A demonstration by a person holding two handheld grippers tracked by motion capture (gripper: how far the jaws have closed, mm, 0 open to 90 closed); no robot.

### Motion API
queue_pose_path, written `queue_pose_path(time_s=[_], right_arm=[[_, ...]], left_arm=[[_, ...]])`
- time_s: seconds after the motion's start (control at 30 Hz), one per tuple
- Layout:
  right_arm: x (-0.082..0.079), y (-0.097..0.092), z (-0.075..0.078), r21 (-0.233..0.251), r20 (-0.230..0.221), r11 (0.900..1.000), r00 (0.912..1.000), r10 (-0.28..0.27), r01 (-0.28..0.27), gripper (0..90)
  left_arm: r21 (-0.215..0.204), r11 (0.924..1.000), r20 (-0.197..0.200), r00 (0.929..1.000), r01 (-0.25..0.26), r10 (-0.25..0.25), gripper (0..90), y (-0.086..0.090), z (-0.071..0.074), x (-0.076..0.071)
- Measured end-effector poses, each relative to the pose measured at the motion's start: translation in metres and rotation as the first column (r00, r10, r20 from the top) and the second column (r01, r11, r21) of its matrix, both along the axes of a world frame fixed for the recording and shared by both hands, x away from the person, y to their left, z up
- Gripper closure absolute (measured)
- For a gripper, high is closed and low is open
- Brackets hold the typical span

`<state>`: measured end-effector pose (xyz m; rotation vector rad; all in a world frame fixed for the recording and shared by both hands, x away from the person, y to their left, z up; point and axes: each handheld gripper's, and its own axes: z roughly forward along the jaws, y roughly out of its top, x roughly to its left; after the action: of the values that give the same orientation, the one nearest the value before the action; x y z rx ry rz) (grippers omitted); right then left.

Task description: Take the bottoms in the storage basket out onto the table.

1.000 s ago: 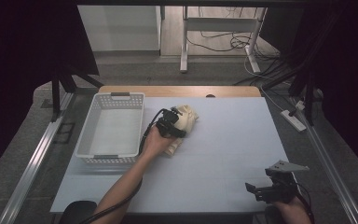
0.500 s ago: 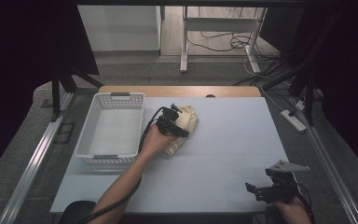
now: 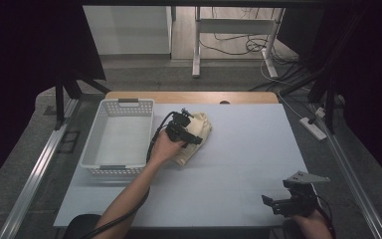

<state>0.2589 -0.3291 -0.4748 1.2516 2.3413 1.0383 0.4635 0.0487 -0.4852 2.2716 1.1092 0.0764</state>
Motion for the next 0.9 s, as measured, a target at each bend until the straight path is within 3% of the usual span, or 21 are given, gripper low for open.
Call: queue_pose_path(time_s=[0.43, 0.9], right_arm=[[0.000, 0.000, 0.000, -0.001, -0.001, 1.0000, 1.0000, 0.002, -0.002, 0.6], [0.000, 0.000, 0.000, -0.002, -0.005, 1.0000, 1.0000, 0.005, -0.005, 0.6]], left_arm=[[-0.033, 0.9994, 0.055, 0.9985, 0.003, -0.001, 8.7, 0.006, 0.016, -0.007], [-0.046, 0.9989, 0.067, 0.9977, 0.012, -0.009, 6.2, 0.011, 0.014, -0.011]])
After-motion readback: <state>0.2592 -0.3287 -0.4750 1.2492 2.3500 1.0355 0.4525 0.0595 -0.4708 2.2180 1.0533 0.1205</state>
